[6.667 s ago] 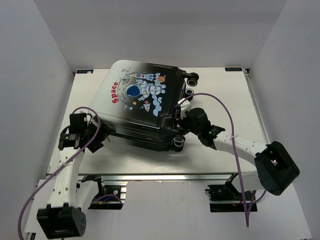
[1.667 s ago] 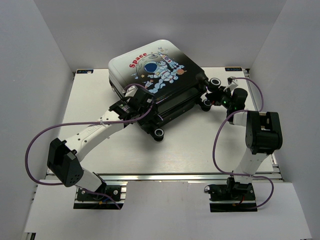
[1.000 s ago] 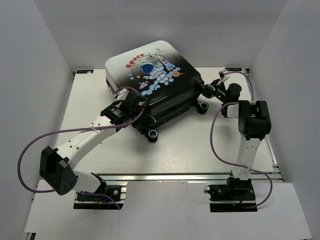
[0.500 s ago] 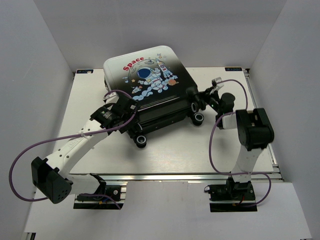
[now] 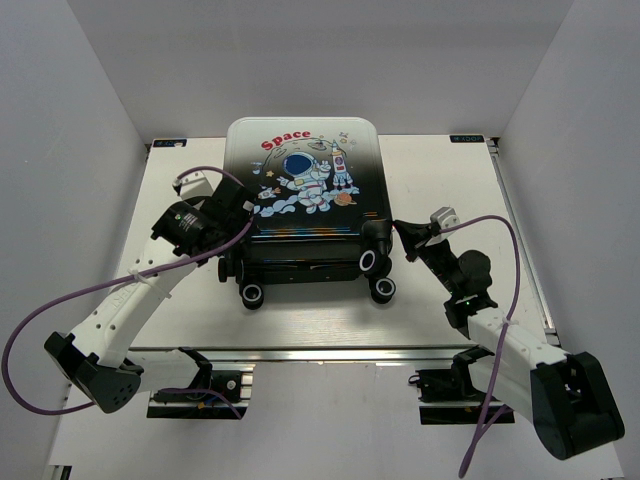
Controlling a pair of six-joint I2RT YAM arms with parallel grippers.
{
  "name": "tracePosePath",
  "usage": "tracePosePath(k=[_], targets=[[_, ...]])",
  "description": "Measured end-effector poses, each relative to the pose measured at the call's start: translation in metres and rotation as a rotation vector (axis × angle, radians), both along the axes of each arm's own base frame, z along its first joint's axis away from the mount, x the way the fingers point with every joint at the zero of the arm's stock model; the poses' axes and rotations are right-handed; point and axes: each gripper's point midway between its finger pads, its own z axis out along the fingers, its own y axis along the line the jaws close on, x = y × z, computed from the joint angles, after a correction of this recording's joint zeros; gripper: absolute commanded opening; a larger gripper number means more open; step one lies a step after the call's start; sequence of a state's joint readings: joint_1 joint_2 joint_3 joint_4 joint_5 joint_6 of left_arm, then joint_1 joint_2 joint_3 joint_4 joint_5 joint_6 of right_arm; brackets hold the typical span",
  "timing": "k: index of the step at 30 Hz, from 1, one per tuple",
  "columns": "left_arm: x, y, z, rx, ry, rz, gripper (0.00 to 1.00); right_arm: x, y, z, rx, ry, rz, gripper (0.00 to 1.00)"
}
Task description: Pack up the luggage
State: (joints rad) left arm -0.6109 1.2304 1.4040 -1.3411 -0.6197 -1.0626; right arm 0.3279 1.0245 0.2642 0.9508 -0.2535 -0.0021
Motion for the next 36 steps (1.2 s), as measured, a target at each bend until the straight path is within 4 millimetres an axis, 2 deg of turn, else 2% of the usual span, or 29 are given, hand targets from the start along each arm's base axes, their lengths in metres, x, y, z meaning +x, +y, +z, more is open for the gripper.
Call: tracePosePath(k=[1, 3, 7, 10, 12, 13, 14, 15, 16, 18, 20, 23, 27, 31, 34, 36], targets=[[0.006, -0.001, 0.008, -0.001, -0.035, 0.000, 0.98, -0.006, 0.003, 0.013, 0.015, -0.041, 0.011, 0.00], [0.019, -0.004, 0.022, 0.004, -0.092, -0.008, 0.98, -0.011, 0.008, 0.024, 0.035, -0.072, 0.015, 0.00], [0.056, -0.017, 0.041, 0.031, -0.154, -0.018, 0.98, -0.011, 0.014, 0.018, 0.041, -0.047, -0.015, 0.00], [0.078, -0.029, 0.033, 0.054, -0.145, -0.030, 0.98, -0.014, 0.019, 0.005, 0.025, 0.000, -0.034, 0.00], [0.085, -0.031, 0.020, 0.075, -0.110, -0.032, 0.98, -0.013, 0.017, -0.001, 0.030, 0.043, -0.071, 0.14], [0.088, -0.031, 0.014, 0.082, -0.098, -0.028, 0.98, -0.010, 0.014, -0.003, 0.037, 0.070, -0.103, 0.16], [0.090, -0.028, 0.012, 0.090, -0.099, -0.018, 0.98, -0.006, 0.010, -0.003, 0.042, 0.095, -0.144, 0.23], [0.090, -0.024, 0.011, 0.093, -0.109, -0.005, 0.98, -0.002, 0.007, -0.003, 0.044, 0.115, -0.181, 0.42], [0.091, -0.021, 0.013, 0.075, -0.128, 0.011, 0.98, 0.005, 0.002, -0.001, 0.050, 0.133, -0.227, 0.45], [0.093, -0.013, 0.017, 0.051, -0.166, 0.048, 0.98, 0.018, -0.006, 0.006, 0.061, 0.166, -0.313, 0.67], [0.091, 0.009, 0.017, 0.070, -0.159, 0.101, 0.98, 0.034, -0.013, 0.012, 0.062, 0.194, -0.390, 0.89], [0.100, 0.047, 0.012, 0.106, -0.139, 0.211, 0.98, 0.056, -0.030, 0.011, 0.044, 0.231, -0.508, 0.89], [0.129, 0.084, -0.003, 0.110, -0.113, 0.309, 0.98, 0.085, -0.034, 0.000, -0.002, 0.297, -0.577, 0.89], [0.164, 0.106, -0.037, 0.100, -0.046, 0.336, 0.98, 0.115, -0.032, -0.010, -0.048, 0.333, -0.587, 0.89], [0.199, 0.114, -0.050, 0.091, -0.031, 0.320, 0.98, 0.131, -0.029, -0.025, -0.089, 0.366, -0.553, 0.89], [0.231, 0.116, -0.057, 0.091, -0.036, 0.304, 0.97, 0.134, -0.025, -0.037, -0.130, 0.388, -0.507, 0.89]])
